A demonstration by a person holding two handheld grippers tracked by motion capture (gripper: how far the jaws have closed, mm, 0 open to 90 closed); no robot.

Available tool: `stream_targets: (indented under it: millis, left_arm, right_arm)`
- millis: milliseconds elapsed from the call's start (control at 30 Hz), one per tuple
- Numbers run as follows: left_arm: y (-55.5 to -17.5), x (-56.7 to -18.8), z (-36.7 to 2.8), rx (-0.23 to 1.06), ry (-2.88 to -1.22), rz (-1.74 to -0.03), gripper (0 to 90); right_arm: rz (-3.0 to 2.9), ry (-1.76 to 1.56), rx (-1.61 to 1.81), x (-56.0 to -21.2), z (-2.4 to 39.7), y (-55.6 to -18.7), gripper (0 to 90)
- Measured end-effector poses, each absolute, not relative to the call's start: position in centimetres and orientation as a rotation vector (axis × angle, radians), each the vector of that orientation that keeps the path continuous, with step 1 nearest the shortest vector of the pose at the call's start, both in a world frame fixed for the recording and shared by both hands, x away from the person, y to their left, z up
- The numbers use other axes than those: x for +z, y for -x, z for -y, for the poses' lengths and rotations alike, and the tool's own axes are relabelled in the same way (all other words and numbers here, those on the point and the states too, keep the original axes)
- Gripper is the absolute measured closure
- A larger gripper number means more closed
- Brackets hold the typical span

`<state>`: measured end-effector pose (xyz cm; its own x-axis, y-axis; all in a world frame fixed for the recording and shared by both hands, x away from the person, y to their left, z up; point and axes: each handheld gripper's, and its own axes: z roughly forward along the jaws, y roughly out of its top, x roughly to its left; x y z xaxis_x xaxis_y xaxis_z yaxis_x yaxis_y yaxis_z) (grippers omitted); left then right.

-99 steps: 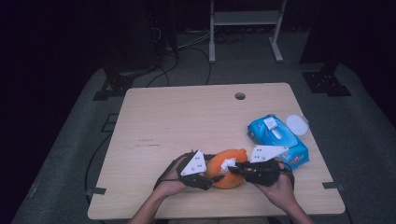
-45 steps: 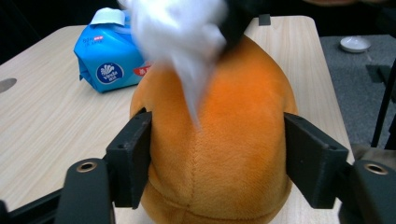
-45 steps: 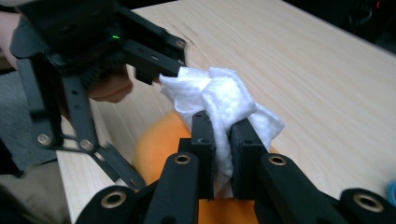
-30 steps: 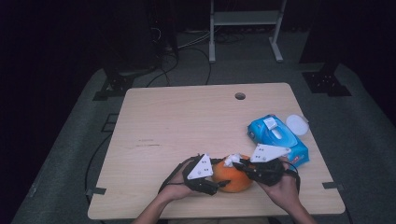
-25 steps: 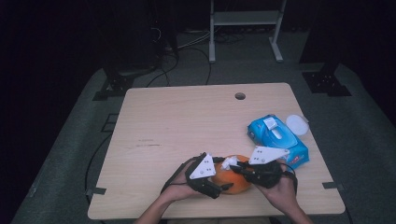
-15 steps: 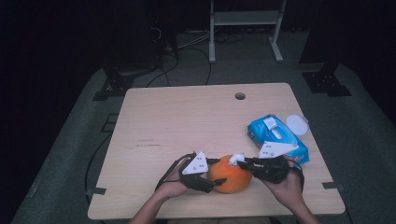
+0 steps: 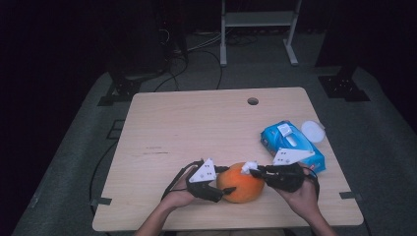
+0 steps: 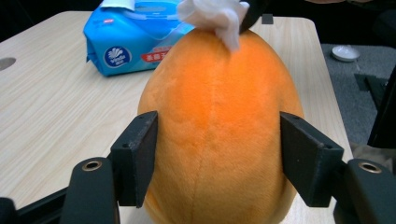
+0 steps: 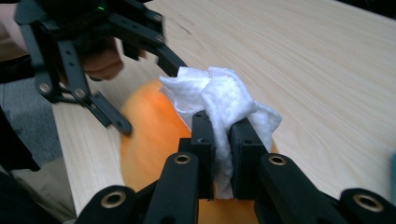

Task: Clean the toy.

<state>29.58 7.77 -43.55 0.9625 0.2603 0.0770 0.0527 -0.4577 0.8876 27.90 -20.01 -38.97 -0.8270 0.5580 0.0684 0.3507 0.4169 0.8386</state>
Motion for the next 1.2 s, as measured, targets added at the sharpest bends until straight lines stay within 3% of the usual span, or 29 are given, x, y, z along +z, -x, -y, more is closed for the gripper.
stream_targets:
  millis: [100, 267, 500, 700, 900, 1200]
  left_arm:
    - [-29.7, -43.6, -7.9, 0.221, -2.026, -0.218, 31.6]
    - [-29.6, -43.4, -7.1, 0.219, -2.013, -0.196, 20.9]
    - [-29.6, -43.5, -7.7, 0.247, -2.05, -0.188, 34.1]
    - [-30.5, -43.8, -8.6, 0.21, -2.036, -0.284, 34.6]
    - [-30.9, -44.1, -9.3, 0.178, -2.017, -0.318, 34.7]
    - [-30.4, -44.1, -9.0, 0.188, -2.008, -0.277, 34.9]
  right_arm:
    - [-2.442, -0.848, 1.386, -39.3, 21.2, -28.1, 81.3]
    - [-2.448, -0.811, 1.404, -39.2, 20.0, -27.9, 81.2]
    - [-2.437, -0.827, 1.389, -39.1, 20.6, -28.3, 81.2]
    - [-2.414, -0.874, 1.413, -39.5, 21.5, -28.3, 81.2]
    - [-2.502, -0.704, 1.421, -39.8, 18.8, -27.1, 81.0]
    - [-2.443, -0.938, 1.429, -40.8, 22.3, -29.3, 81.1]
